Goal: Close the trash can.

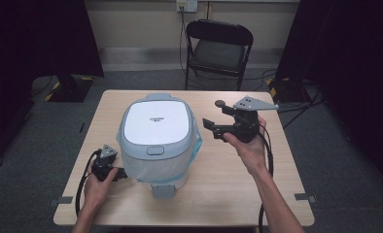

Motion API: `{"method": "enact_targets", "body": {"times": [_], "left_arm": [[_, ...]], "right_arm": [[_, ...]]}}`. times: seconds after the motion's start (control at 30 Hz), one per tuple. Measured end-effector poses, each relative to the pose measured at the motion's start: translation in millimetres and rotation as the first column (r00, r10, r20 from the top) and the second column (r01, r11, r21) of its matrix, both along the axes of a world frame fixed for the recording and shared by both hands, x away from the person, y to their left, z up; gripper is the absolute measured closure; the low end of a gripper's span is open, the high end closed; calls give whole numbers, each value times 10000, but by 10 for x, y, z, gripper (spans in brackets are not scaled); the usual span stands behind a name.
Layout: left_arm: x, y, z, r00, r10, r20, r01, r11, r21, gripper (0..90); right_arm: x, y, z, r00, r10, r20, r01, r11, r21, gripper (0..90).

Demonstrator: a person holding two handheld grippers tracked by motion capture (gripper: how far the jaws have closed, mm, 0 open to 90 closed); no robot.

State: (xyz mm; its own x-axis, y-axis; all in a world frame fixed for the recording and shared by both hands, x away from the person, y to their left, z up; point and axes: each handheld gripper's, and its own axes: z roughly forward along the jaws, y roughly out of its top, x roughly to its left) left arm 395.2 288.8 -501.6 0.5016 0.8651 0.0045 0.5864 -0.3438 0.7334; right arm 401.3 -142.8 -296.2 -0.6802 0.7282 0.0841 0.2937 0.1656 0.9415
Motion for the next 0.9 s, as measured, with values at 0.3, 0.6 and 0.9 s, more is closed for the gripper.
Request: {"method": "enact_targets", "body": {"times": [0.3, 0.6, 0.9], "left_arm": [[-1, -2, 0, 10000, 18, 0, -18, 10000, 9, 121], [-2, -2, 1, 10000, 23, -3, -23, 10000, 25, 121], [-3, -2, 1, 10000, 28, 1, -28, 10000, 30, 121]], "right_arm": [[27, -419, -532, 9864, -1207, -1112, 1180, 9925, -304, 157], [34, -773, -1132, 9486, -2256, -2219, 2084, 9731, -984, 157], [22, -1032, -1663, 8898, -3450, -2987, 2915, 9333, -2097, 171]]}}
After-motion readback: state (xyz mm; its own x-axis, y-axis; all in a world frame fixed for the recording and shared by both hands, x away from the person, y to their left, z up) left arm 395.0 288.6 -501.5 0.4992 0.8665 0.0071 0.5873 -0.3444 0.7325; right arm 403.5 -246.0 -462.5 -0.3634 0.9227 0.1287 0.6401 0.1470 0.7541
